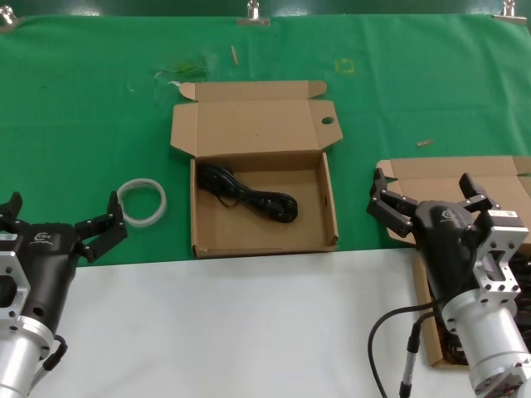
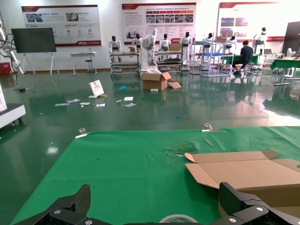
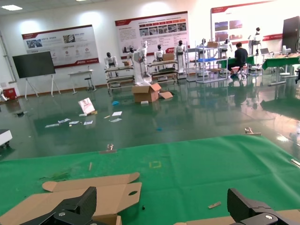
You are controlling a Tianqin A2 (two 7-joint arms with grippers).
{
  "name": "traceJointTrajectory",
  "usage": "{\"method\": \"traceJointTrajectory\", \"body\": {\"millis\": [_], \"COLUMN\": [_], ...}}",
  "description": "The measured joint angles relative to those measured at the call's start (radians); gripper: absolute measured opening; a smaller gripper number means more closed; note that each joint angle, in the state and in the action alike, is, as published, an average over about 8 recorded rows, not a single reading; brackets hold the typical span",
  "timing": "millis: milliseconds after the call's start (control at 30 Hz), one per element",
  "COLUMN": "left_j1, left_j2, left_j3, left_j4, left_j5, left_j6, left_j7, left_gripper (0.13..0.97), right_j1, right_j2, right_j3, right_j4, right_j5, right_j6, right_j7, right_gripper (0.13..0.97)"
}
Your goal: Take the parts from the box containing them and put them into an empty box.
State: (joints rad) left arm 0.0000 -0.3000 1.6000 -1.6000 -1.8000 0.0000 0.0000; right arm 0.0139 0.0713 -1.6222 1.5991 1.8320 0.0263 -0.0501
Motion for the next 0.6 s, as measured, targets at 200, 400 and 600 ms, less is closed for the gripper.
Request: {"method": "traceJointTrajectory", "body": {"millis": [200, 400, 600], "left_j1": [0.0, 0.0, 0.0], "left_j2": [0.0, 0.0, 0.0], "left_j3": [0.0, 0.0, 0.0], "left_j4": [0.0, 0.0, 0.0], "left_j5": [0.0, 0.0, 0.0], "left_j6": [0.0, 0.0, 0.0], "left_j7": [0.0, 0.0, 0.0], "left_gripper": [0.966, 0.966, 0.966], "right_j1": [0.0, 0.0, 0.0], "right_j2": [0.0, 0.0, 0.0], "right_j3": [0.0, 0.0, 0.0], "right_j4": [0.0, 0.0, 0.0], "right_j5": [0.0, 0.0, 0.0], "right_j6": [0.0, 0.0, 0.0], "right_j7": [0.0, 0.0, 0.0], "right_gripper": [0.966, 0.966, 0.966]}}
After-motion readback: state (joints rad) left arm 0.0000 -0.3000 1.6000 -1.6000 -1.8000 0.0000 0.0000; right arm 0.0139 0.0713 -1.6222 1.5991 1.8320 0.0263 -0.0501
